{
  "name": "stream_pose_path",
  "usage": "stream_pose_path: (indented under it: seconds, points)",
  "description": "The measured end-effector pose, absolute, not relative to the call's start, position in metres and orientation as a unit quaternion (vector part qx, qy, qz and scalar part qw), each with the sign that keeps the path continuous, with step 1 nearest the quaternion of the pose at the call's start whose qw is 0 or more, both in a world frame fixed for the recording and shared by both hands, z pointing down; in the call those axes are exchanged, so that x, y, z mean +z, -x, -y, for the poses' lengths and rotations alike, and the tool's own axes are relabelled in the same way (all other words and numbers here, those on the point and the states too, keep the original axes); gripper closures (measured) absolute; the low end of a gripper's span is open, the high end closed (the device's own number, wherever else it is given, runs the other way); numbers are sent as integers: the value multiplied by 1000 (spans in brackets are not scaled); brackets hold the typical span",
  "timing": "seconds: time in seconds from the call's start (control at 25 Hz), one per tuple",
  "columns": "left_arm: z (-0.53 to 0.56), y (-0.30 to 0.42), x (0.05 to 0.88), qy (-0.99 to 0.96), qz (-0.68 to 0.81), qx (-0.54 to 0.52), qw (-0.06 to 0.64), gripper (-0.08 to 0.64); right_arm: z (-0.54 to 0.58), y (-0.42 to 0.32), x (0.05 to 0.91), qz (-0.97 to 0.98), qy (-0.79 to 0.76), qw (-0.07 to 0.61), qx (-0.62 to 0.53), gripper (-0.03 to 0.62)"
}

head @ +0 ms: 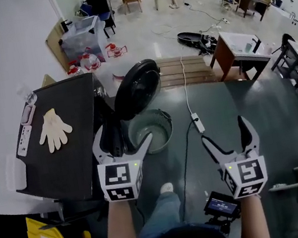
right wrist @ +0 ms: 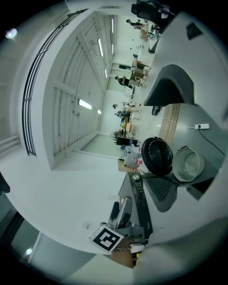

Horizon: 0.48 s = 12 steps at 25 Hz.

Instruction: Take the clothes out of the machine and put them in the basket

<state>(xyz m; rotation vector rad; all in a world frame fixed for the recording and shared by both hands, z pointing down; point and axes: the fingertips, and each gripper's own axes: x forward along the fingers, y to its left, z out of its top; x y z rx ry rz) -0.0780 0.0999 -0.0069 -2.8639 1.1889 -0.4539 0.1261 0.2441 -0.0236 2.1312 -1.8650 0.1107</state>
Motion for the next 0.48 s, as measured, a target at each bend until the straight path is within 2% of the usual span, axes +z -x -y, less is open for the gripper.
stream_pose_path:
  seconds: [0.48]
  points:
    - [17,53,31,903,-394,-167,-27,-3,-123,-166,5,654,-734,161,86,89]
